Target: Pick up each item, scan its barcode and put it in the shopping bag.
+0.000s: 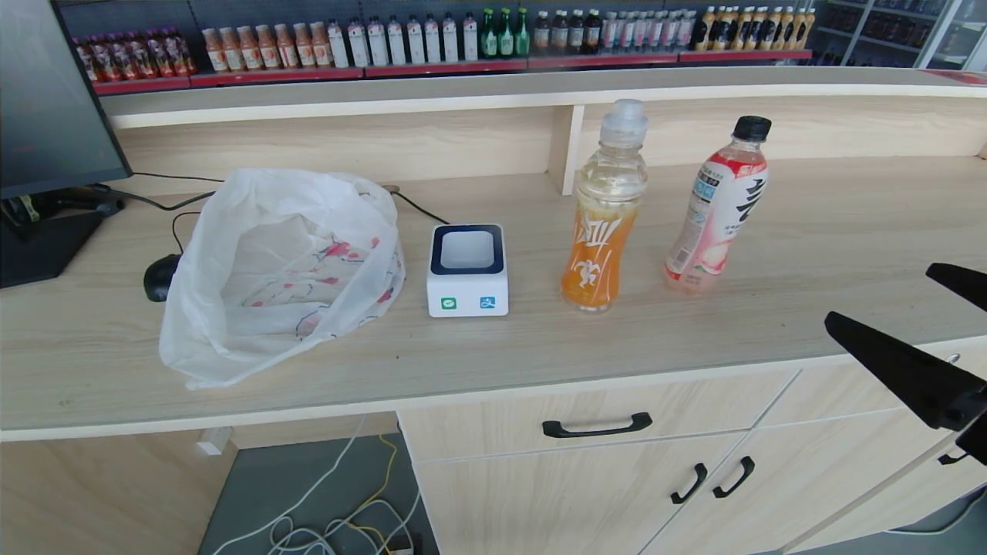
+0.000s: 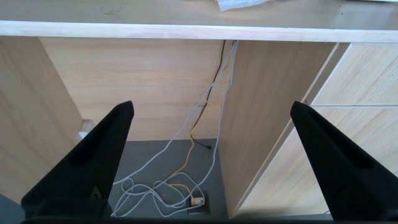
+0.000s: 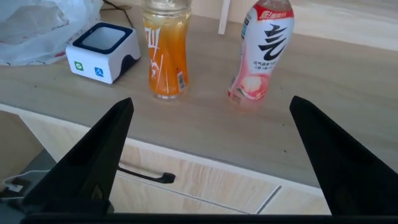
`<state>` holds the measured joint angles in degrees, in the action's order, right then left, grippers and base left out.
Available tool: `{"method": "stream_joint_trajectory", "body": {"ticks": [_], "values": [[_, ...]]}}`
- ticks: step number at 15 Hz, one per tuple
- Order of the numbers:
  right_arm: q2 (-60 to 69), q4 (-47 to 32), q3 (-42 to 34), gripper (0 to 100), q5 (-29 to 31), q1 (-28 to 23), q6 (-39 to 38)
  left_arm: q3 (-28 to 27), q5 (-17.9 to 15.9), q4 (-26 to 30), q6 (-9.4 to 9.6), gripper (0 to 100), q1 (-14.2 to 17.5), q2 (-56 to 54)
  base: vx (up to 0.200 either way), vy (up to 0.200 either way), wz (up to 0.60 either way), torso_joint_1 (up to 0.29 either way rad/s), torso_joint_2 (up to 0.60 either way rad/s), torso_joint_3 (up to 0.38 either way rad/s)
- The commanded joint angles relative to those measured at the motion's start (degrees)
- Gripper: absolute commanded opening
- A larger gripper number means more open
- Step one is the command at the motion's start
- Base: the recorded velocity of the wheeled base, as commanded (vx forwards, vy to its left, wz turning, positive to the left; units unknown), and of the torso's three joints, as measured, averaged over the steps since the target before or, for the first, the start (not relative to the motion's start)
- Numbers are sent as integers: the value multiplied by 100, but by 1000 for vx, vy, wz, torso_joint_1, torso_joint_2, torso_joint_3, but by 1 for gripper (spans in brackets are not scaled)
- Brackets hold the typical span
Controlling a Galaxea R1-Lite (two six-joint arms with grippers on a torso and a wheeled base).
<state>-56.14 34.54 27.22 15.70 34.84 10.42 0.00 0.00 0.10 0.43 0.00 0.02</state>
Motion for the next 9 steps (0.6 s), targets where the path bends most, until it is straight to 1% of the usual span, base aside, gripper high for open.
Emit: {"method": "stream_joint_trajectory", "body": {"ticks": [1, 3, 5, 6, 7, 9], "values": [[-486, 273, 169, 100, 56, 199, -5, 0, 0, -1, 1, 100, 0, -2, 0, 0, 0, 0, 0, 0], [-820, 598, 319, 100, 56, 225, -5, 0, 0, -1, 1, 100, 0, -2, 0, 0, 0, 0, 0, 0], [-1154, 651, 442, 100, 56, 295, -32, 0, 0, -1, 1, 100, 0, -2, 0, 0, 0, 0, 0, 0], [-1400, 827, 574, 100, 65, 392, -137, 0, 0, -1, -8, 100, 0, -2, 0, 0, 0, 0, 0, 0], [-1672, 1169, 635, 100, 161, 480, -172, 0, 0, -1, 1, 100, 0, -2, 0, 0, 0, 0, 0, 0], [-2121, 1670, 653, 100, 416, 515, -181, 0, 0, -1, 1, 100, 0, -2, 0, 0, 0, 0, 0, 0]]}}
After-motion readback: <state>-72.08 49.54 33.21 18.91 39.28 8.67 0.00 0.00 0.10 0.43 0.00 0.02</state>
